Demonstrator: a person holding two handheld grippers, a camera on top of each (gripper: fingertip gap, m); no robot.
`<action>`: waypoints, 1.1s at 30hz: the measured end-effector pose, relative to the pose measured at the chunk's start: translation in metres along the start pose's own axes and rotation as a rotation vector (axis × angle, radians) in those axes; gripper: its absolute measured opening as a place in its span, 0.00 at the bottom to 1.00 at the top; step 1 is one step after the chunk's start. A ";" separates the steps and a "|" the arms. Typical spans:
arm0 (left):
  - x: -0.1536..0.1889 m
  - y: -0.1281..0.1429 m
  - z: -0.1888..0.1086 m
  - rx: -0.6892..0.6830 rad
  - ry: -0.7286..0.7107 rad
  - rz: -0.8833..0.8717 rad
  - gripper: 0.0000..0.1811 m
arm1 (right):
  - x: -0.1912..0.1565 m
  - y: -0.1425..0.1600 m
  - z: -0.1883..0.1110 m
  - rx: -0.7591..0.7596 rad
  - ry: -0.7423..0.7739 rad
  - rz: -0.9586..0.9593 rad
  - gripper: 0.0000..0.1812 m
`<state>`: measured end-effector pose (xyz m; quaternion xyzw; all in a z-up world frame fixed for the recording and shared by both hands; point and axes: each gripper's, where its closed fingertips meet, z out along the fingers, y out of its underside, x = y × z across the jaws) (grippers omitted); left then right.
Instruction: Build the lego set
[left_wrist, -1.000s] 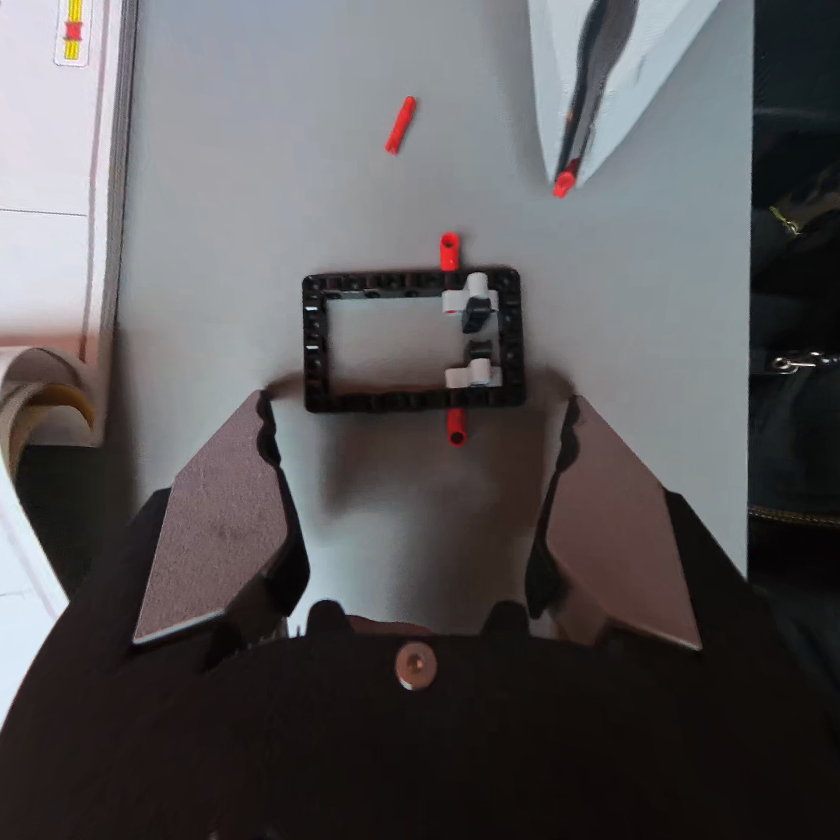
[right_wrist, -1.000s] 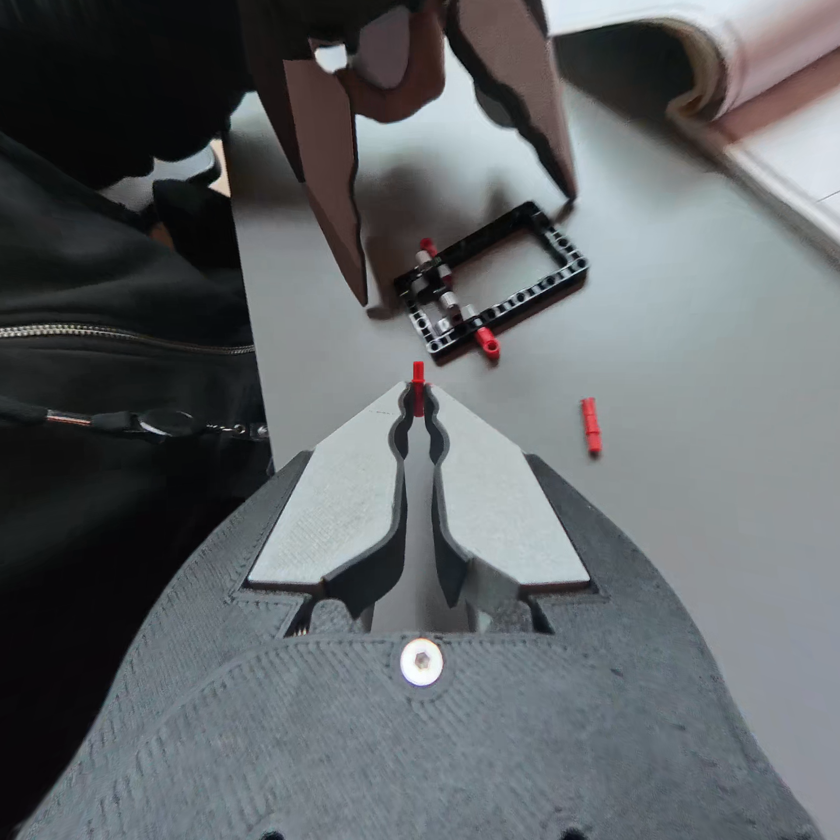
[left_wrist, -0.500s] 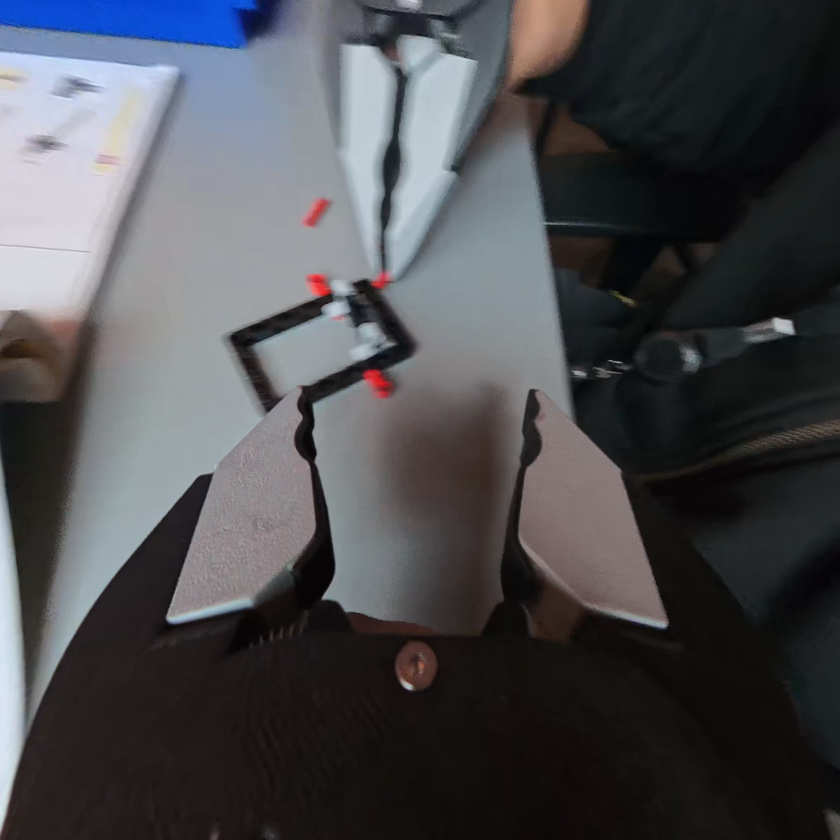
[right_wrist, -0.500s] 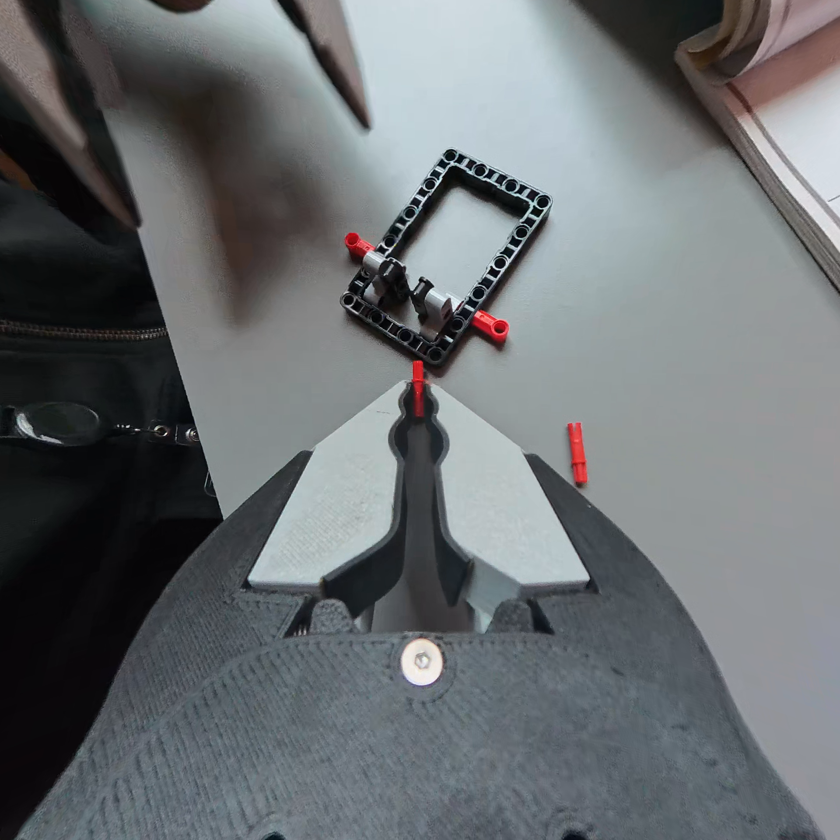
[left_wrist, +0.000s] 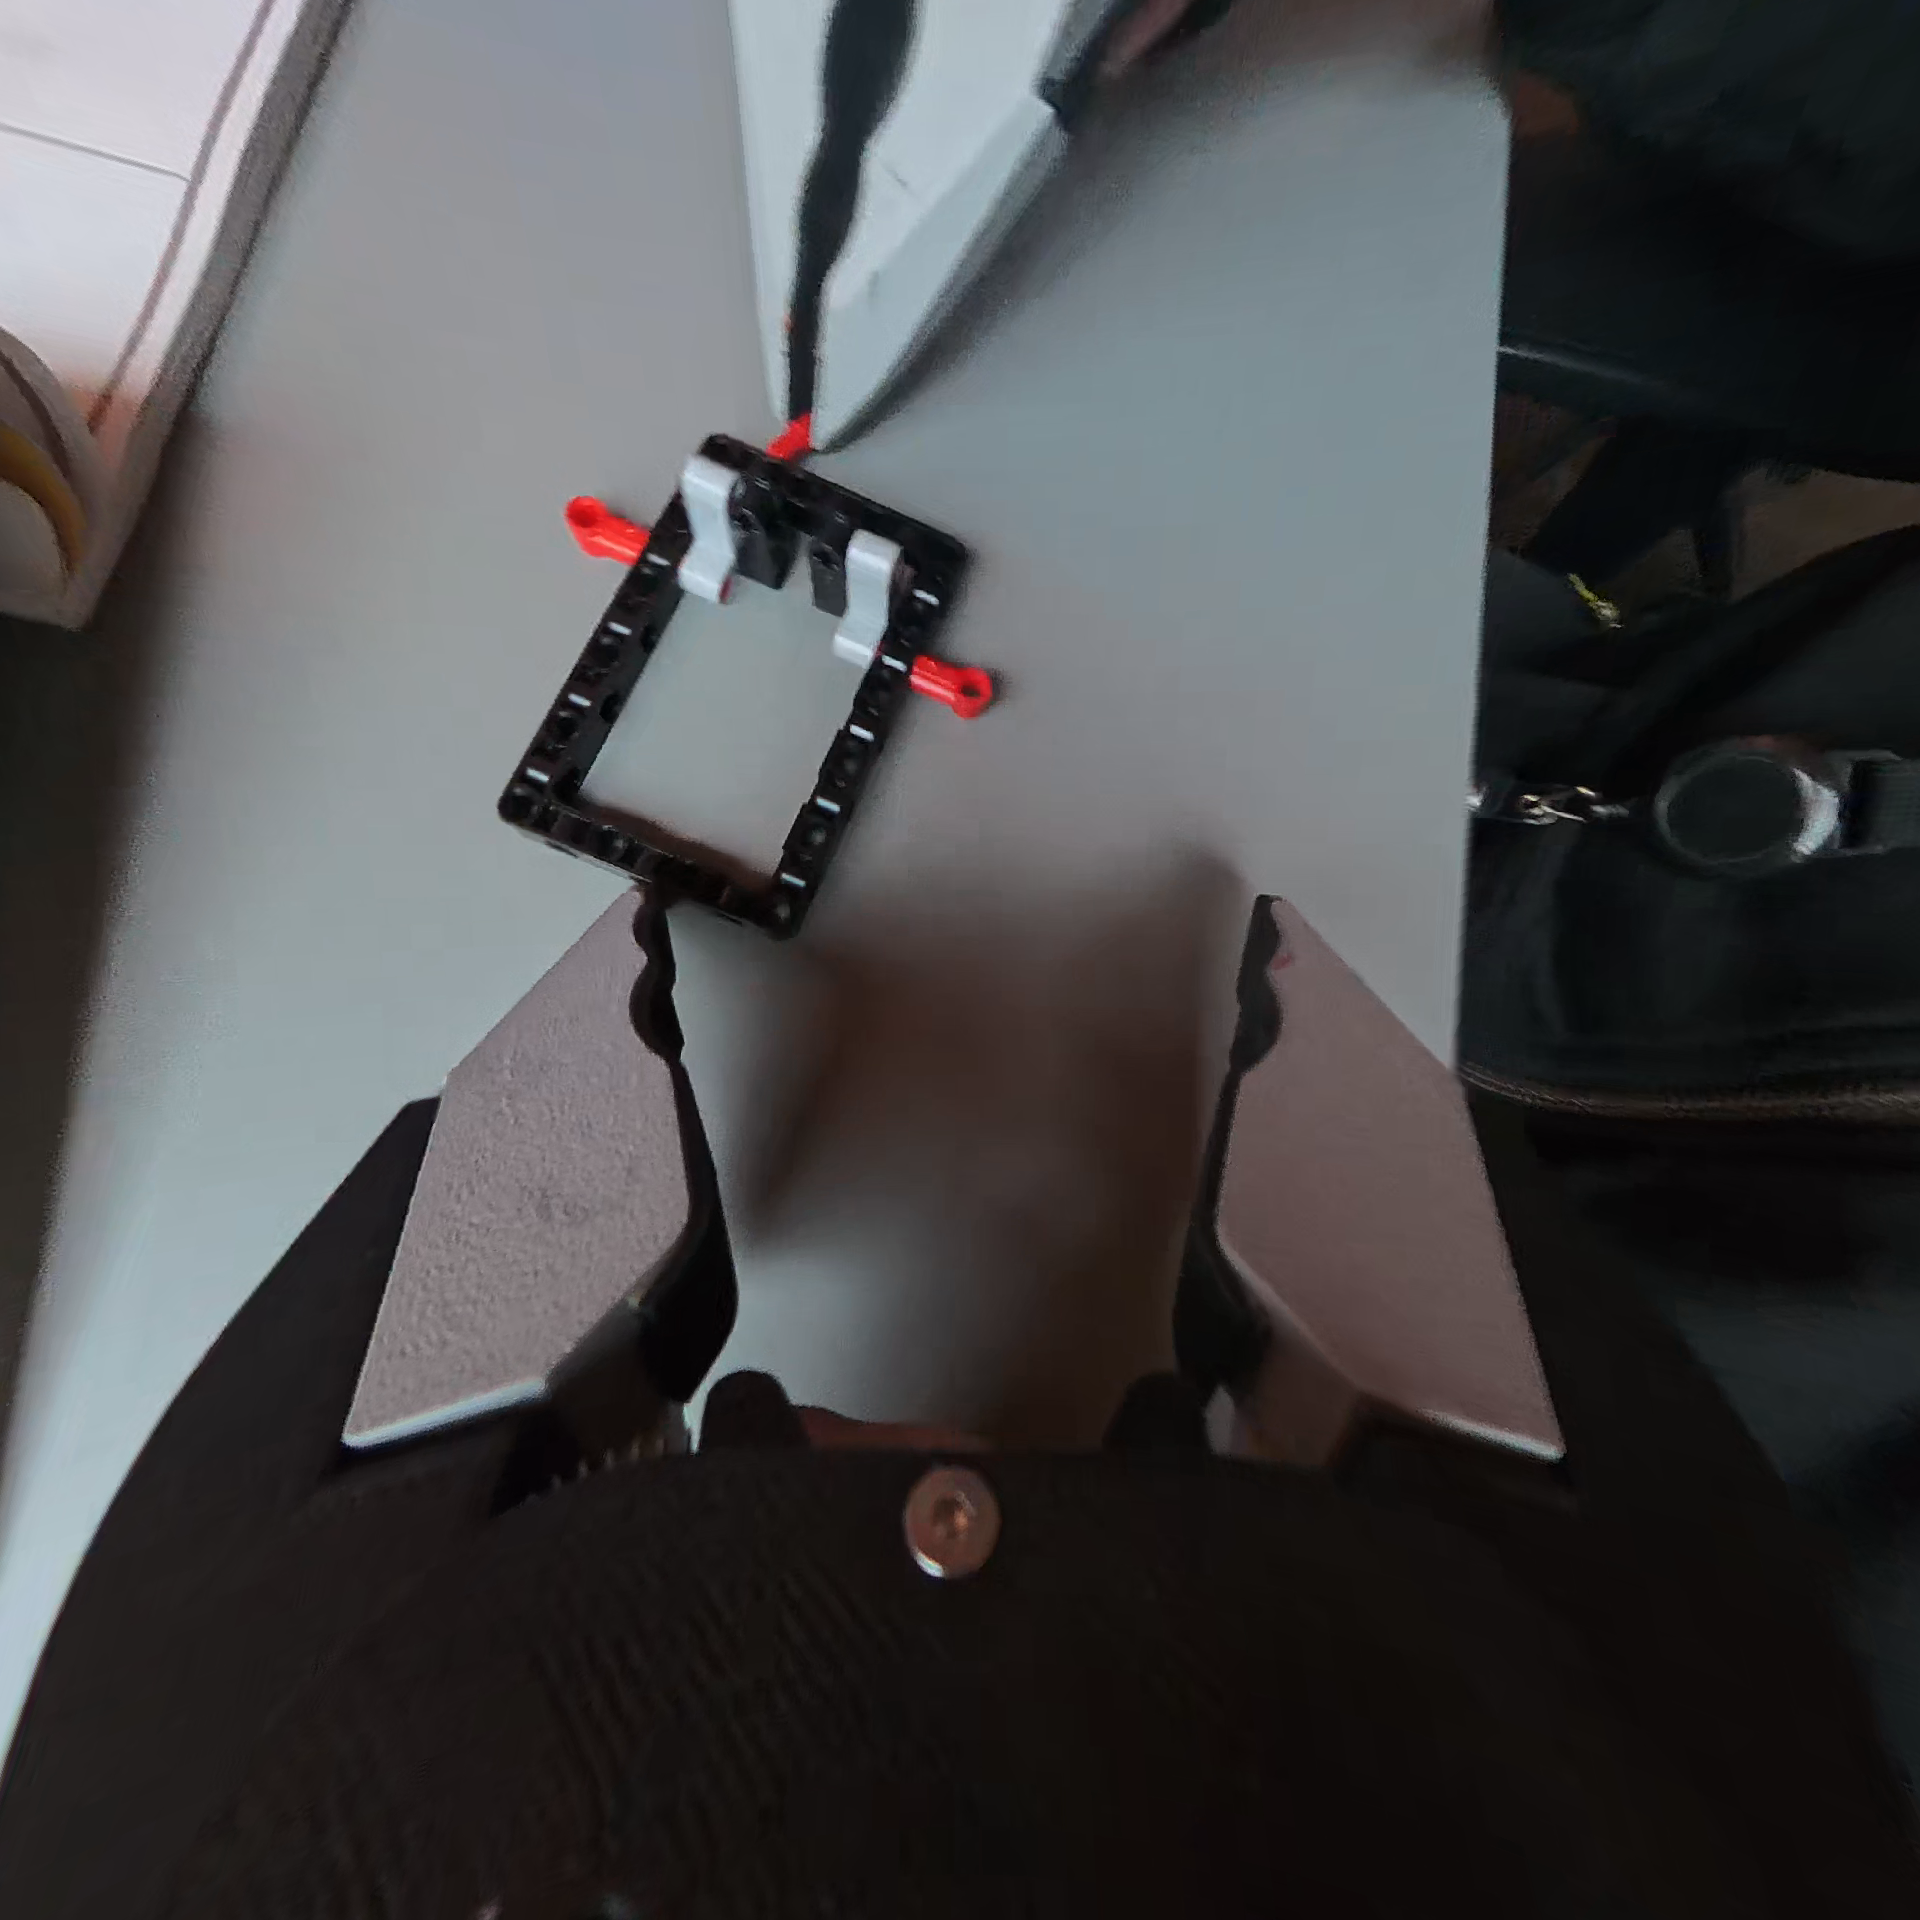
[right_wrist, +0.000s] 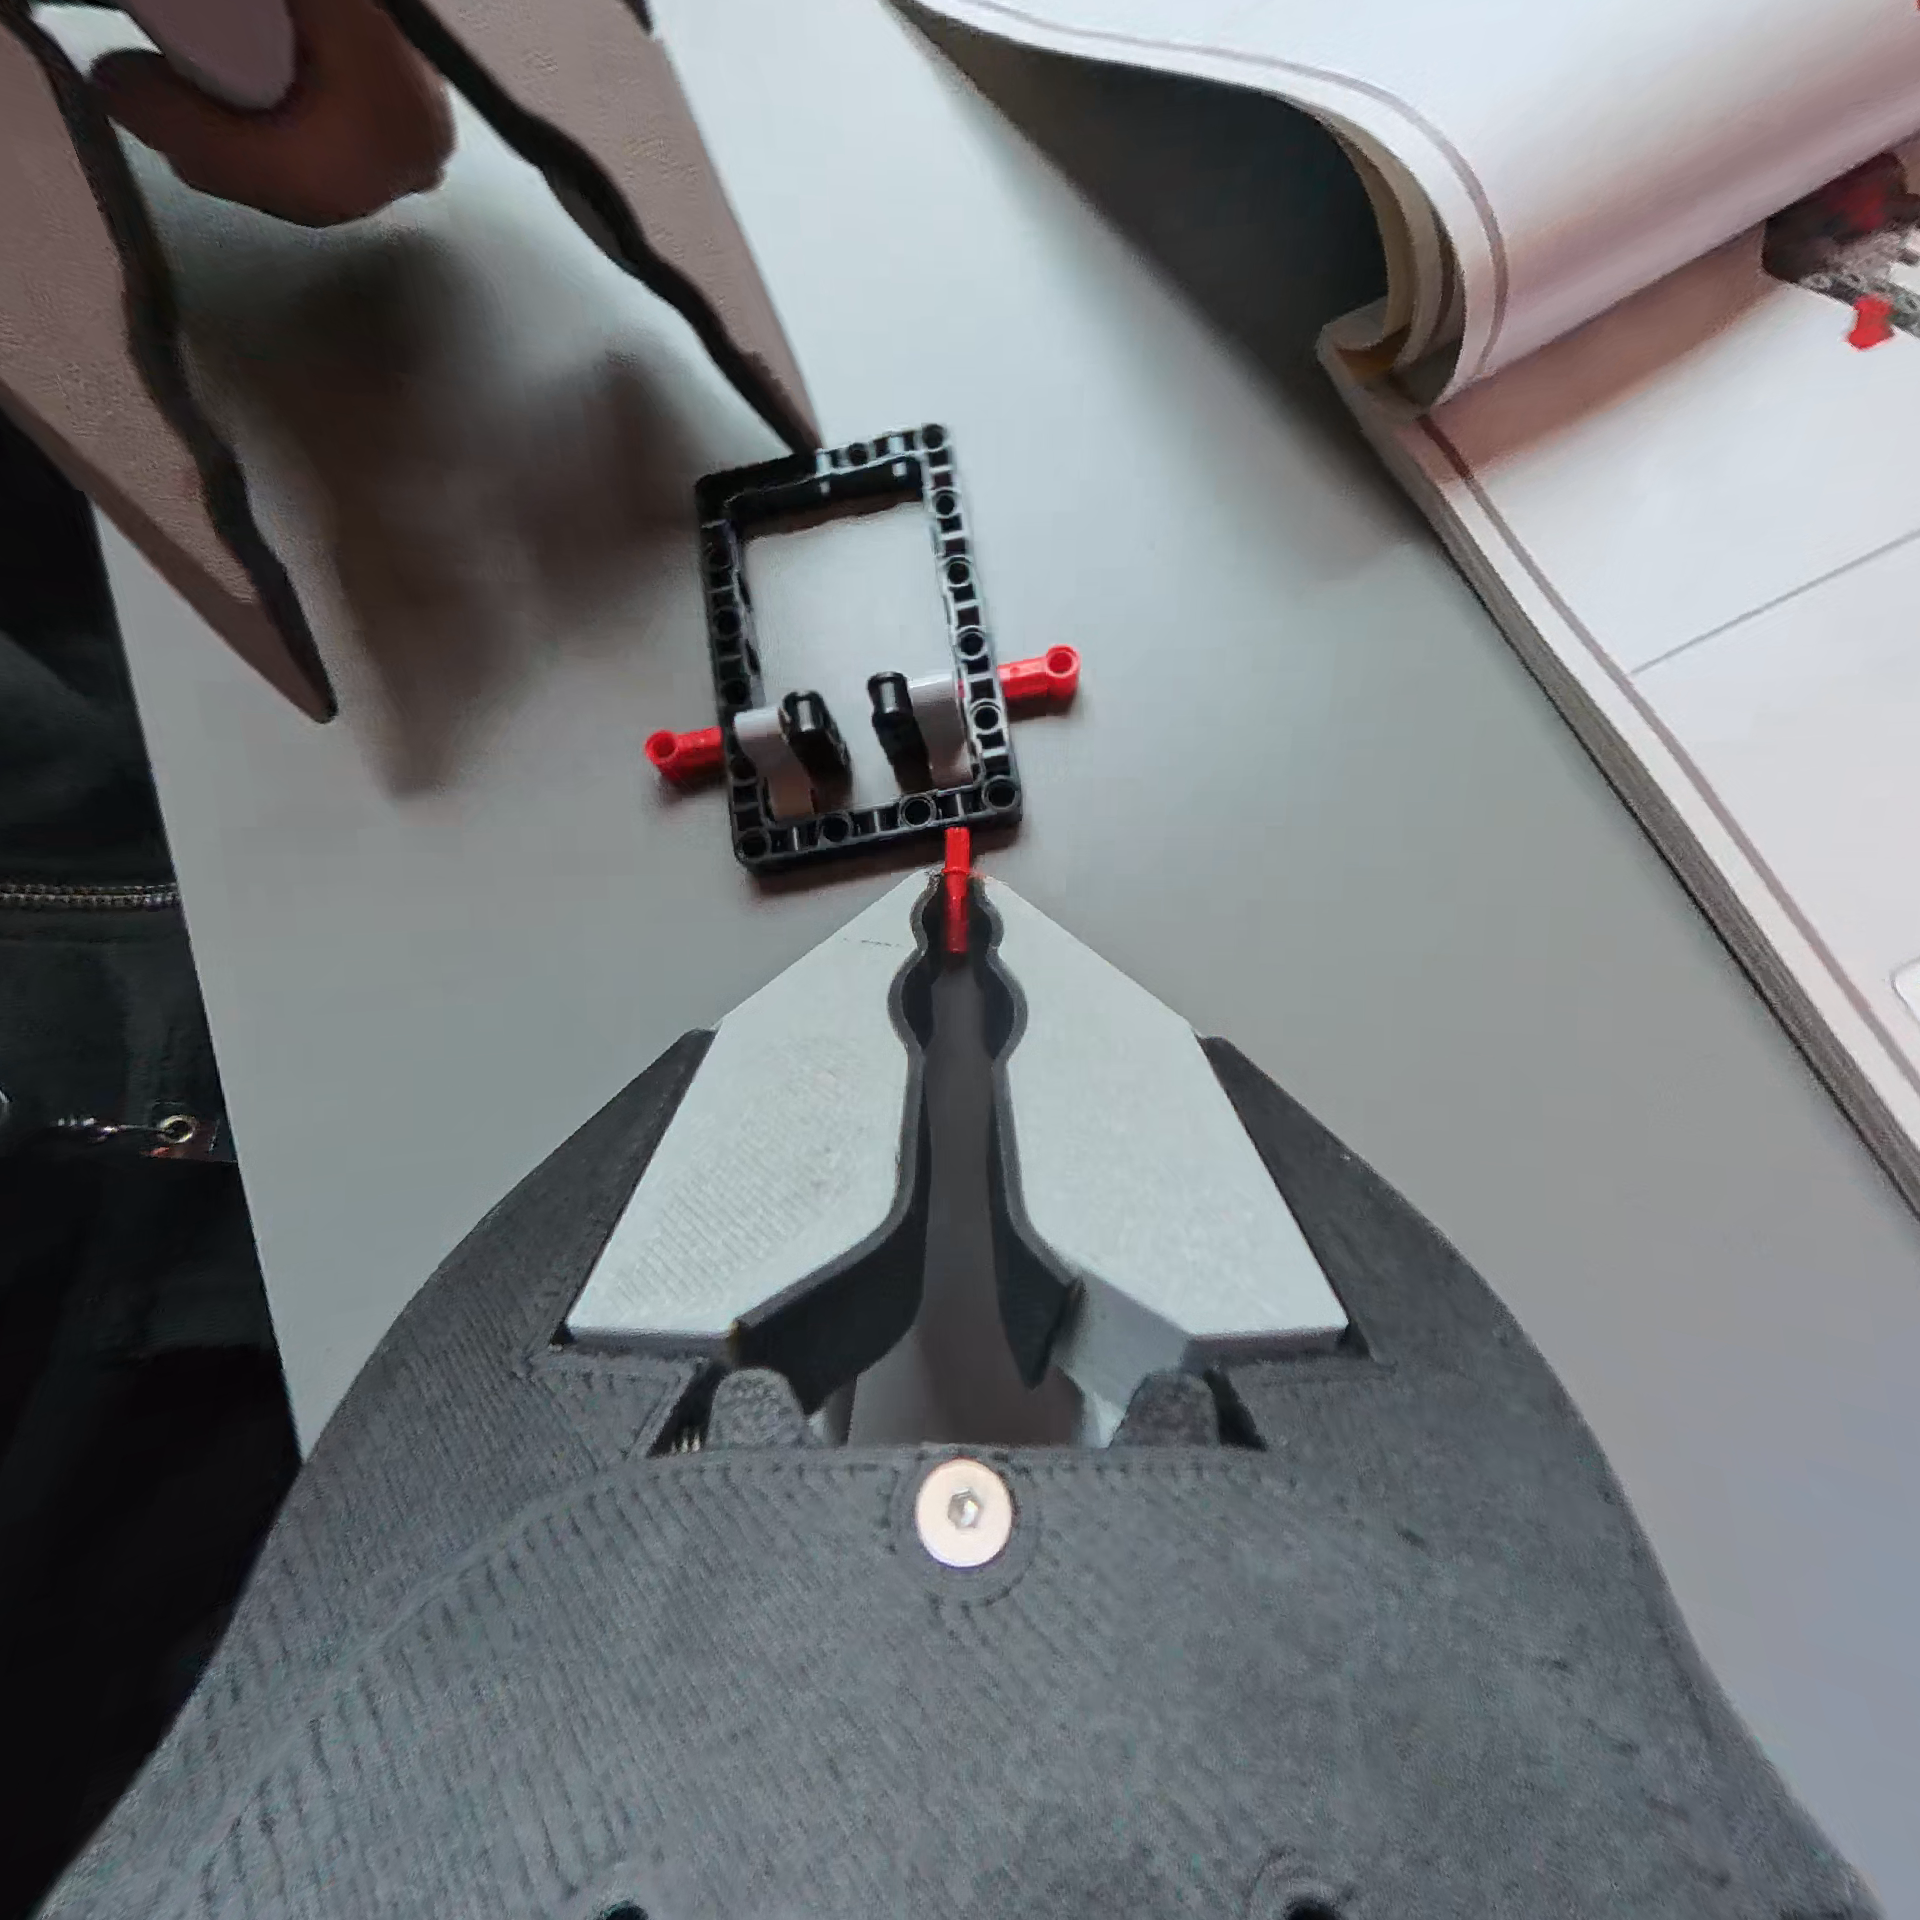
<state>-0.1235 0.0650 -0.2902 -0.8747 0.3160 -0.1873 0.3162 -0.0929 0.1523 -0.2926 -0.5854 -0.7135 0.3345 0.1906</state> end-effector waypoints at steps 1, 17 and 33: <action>0.007 0.004 -0.004 0.006 0.010 -0.013 0.58 | 0.002 -0.002 0.001 -0.004 -0.005 -0.009 0.00; -0.022 -0.091 -0.001 0.194 -0.012 -0.019 0.10 | -0.024 -0.060 -0.039 0.152 0.224 -0.617 0.00; -0.004 -0.088 0.003 0.253 0.062 0.100 0.01 | -0.037 -0.046 -0.032 0.190 0.180 -0.638 0.01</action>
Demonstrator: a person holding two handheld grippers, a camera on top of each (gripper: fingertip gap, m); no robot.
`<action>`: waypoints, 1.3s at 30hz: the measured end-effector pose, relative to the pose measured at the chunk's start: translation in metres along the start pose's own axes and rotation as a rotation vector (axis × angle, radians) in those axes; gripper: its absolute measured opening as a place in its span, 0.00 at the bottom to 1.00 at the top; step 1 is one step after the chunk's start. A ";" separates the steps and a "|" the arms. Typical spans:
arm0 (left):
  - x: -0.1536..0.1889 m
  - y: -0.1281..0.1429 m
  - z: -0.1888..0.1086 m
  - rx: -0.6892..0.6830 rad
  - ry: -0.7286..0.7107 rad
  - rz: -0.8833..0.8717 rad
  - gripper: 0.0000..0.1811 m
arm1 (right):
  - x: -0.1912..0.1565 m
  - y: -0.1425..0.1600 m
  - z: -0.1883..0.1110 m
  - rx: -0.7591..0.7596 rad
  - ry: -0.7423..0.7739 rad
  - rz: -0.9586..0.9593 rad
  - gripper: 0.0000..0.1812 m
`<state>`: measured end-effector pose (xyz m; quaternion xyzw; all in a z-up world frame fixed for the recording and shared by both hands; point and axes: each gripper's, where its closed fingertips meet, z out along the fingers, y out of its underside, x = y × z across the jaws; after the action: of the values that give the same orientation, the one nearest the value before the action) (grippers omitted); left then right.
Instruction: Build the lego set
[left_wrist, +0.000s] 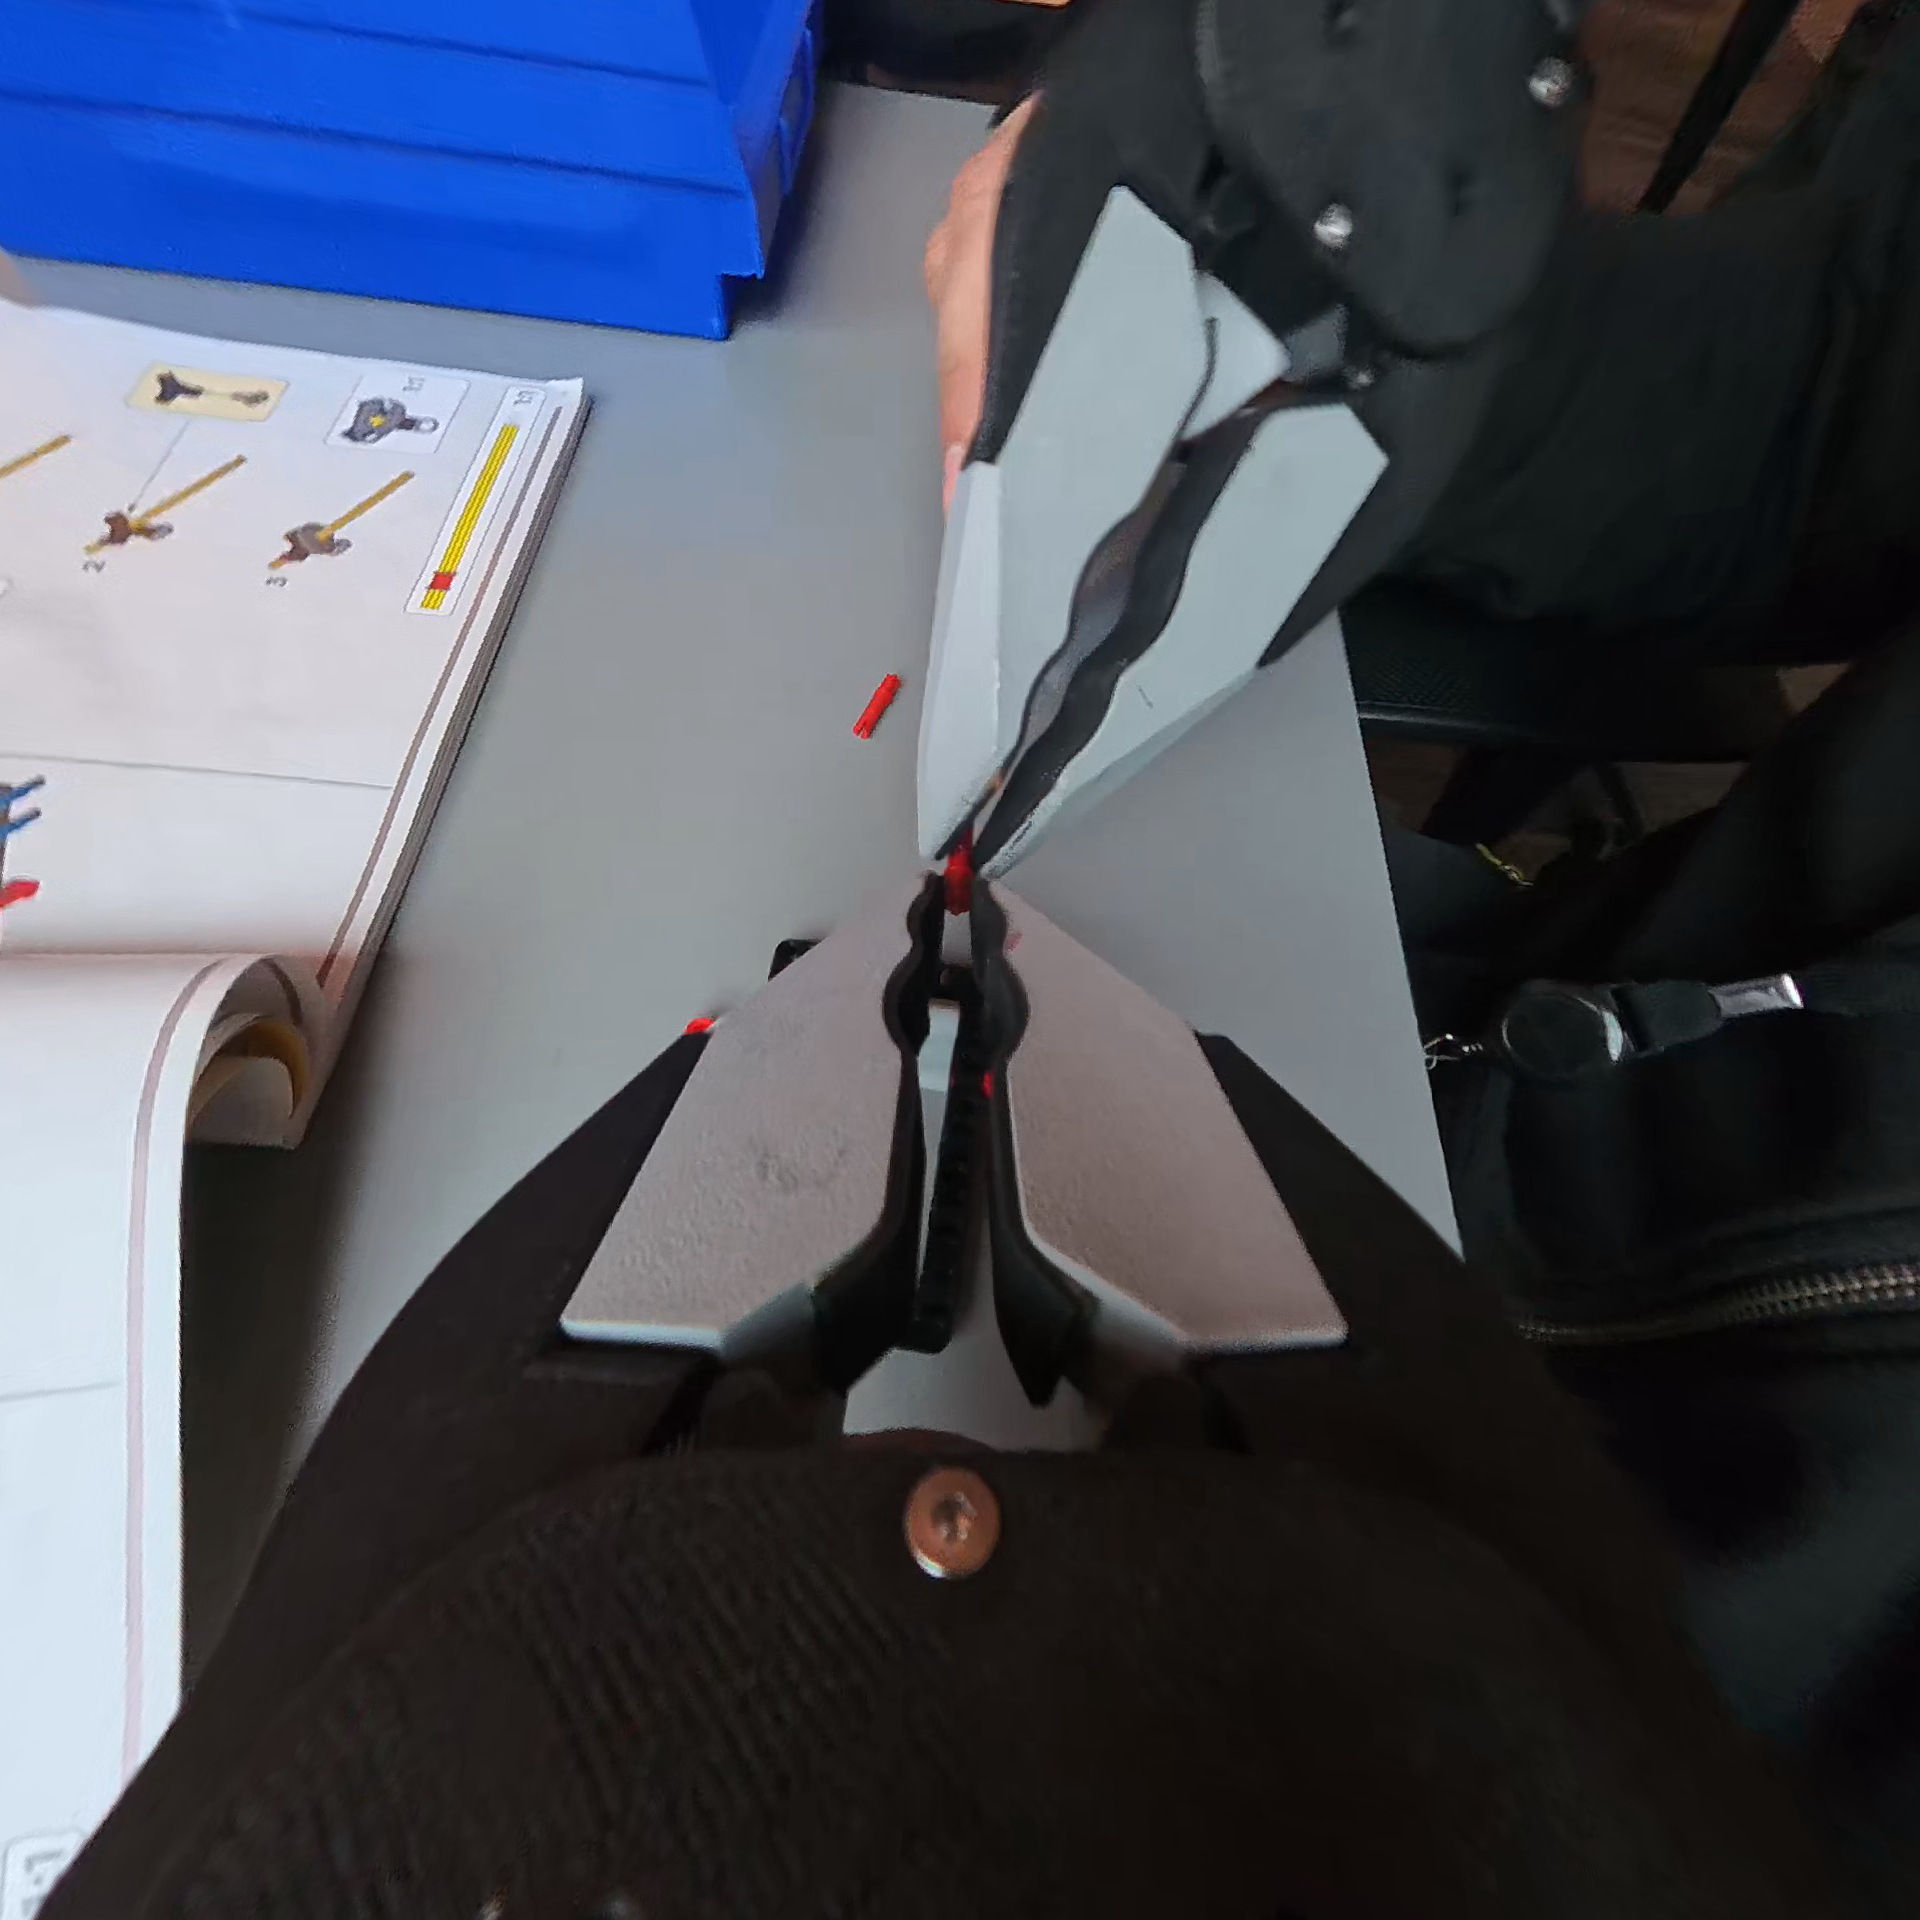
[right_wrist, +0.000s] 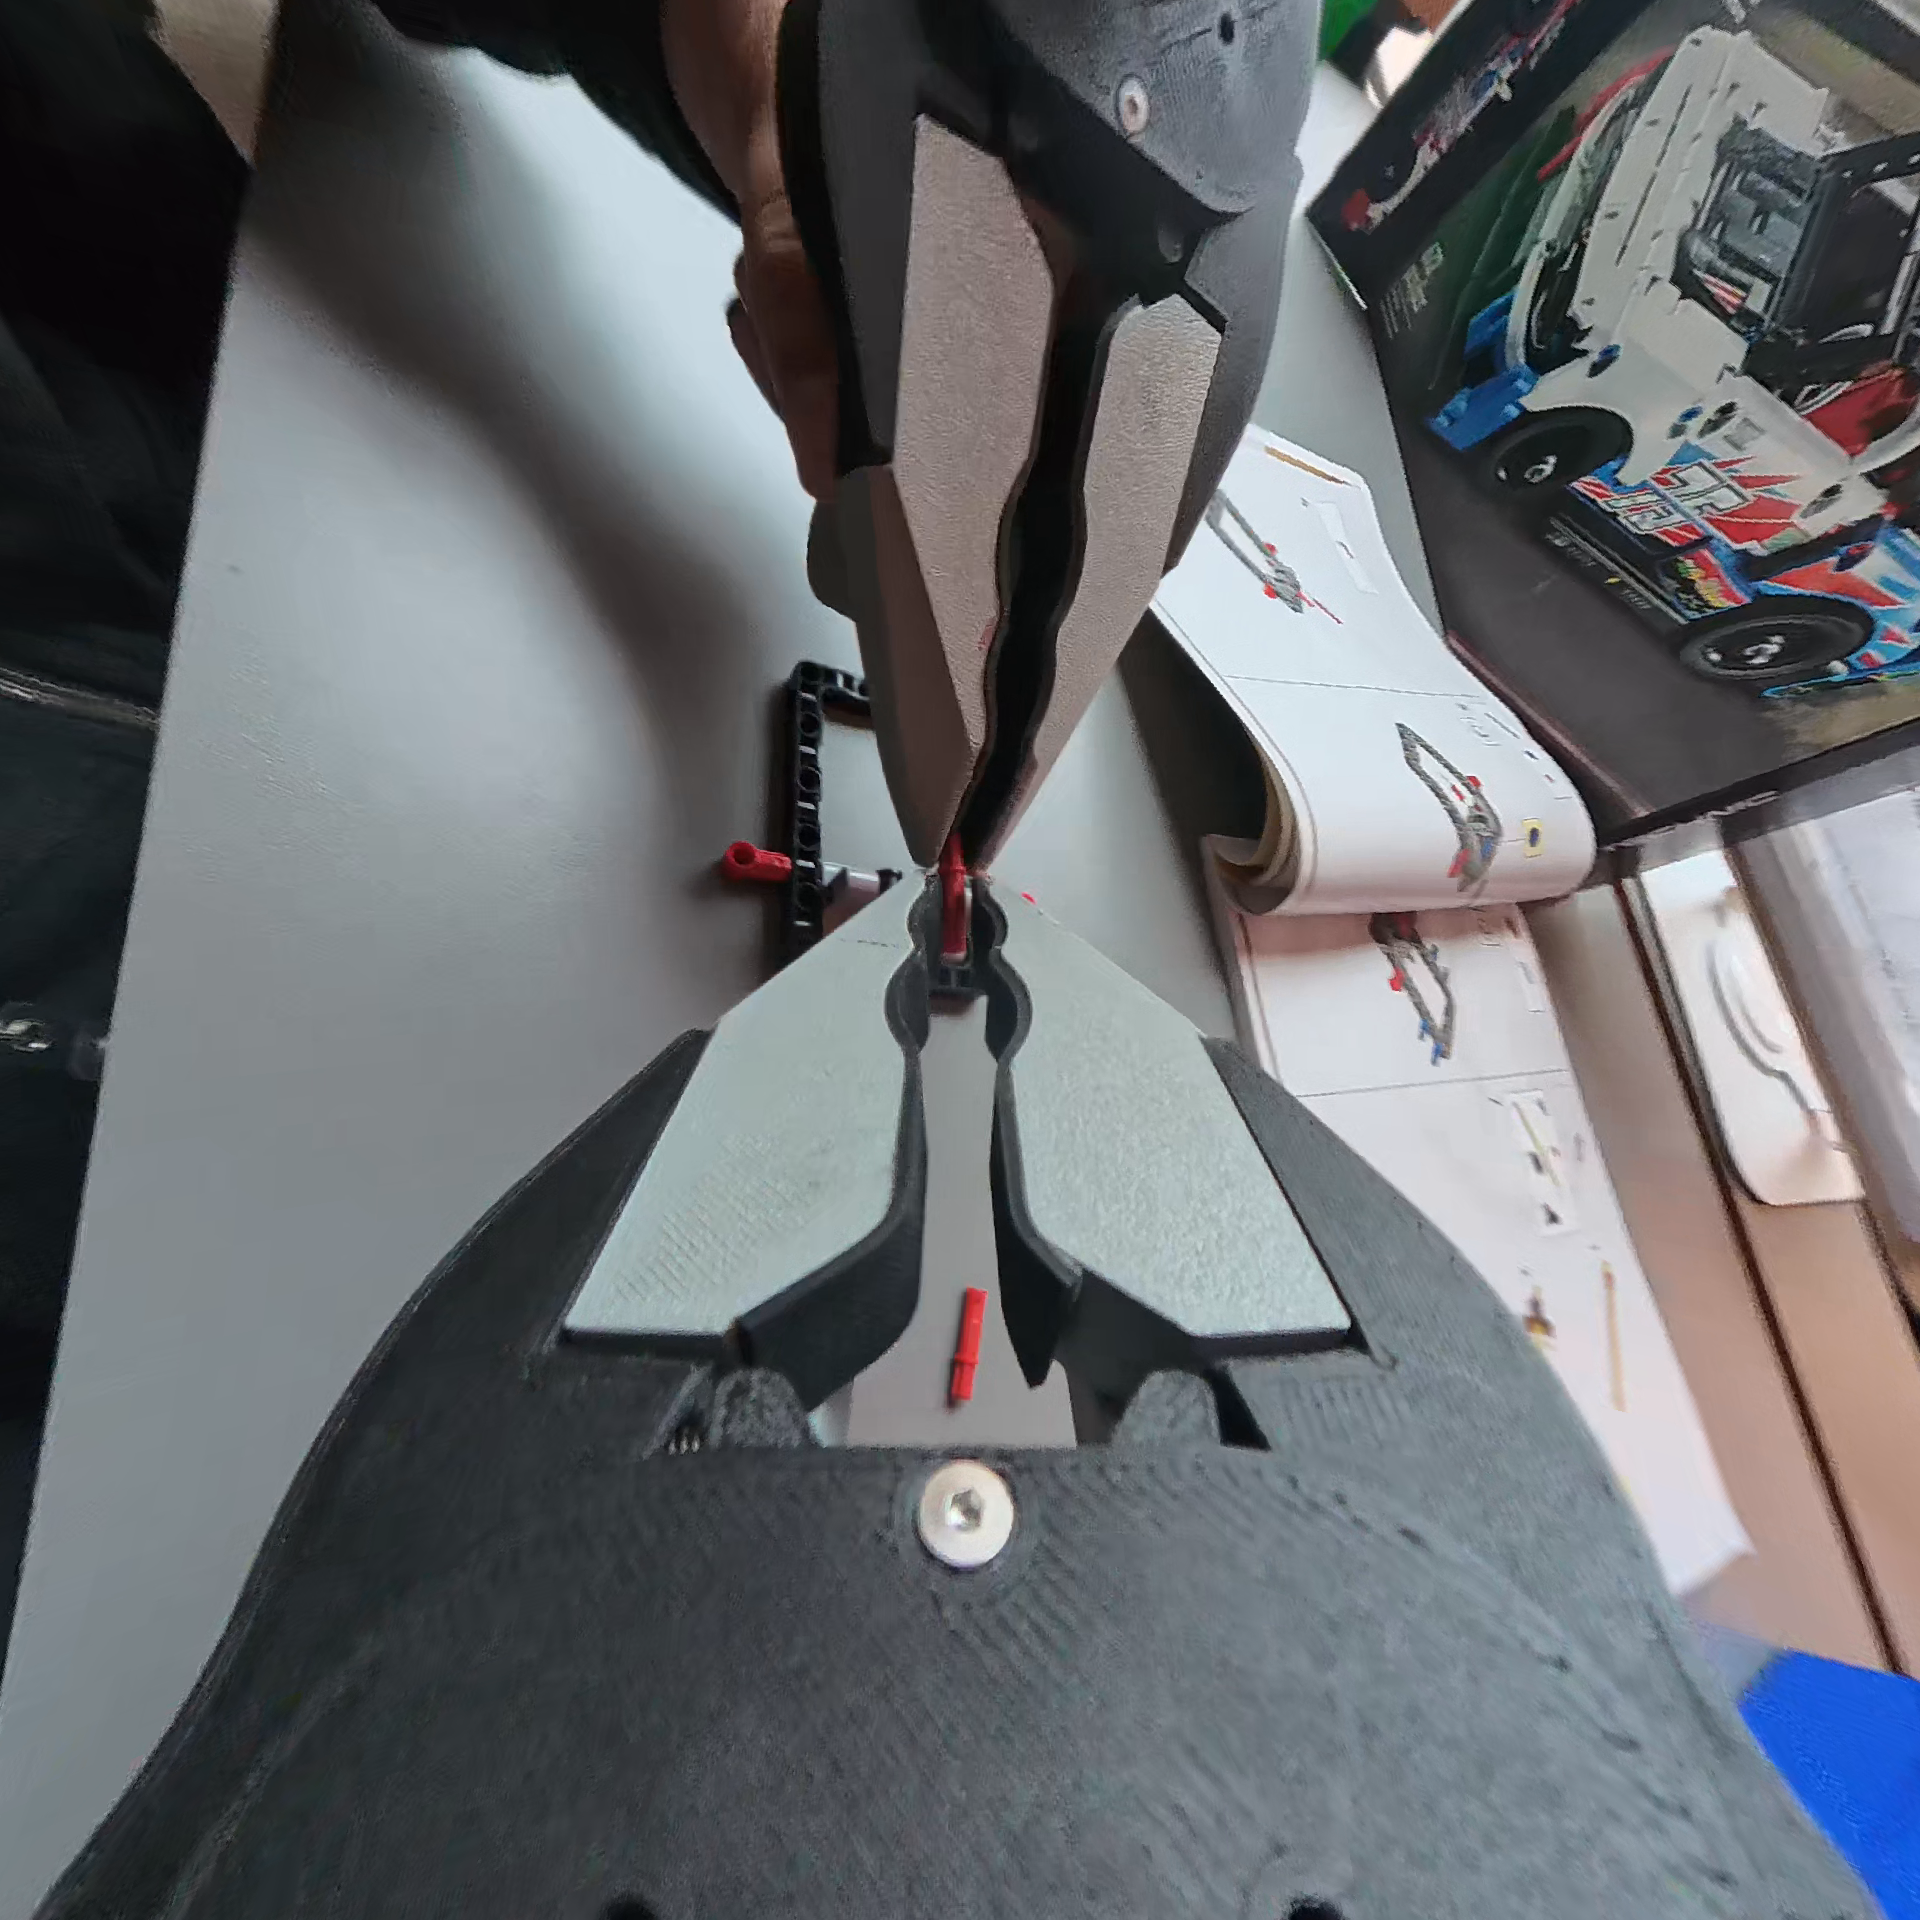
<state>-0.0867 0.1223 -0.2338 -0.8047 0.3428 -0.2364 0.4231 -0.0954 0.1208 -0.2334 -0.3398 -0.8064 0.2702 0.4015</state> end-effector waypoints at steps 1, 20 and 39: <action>0.002 0.000 0.000 0.005 0.004 0.031 0.01 | -0.003 -0.001 -0.001 0.022 -0.029 0.026 0.01; -0.019 0.021 -0.005 -0.006 -0.015 0.008 0.01 | 0.003 0.018 0.009 0.083 -0.129 0.222 0.00; -0.008 0.007 -0.003 0.085 -0.005 0.083 0.01 | 0.000 0.005 0.012 0.117 -0.142 0.192 0.00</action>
<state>-0.0966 0.1240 -0.2385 -0.7715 0.3645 -0.2311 0.4674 -0.1038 0.1215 -0.2434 -0.3713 -0.7795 0.3772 0.3349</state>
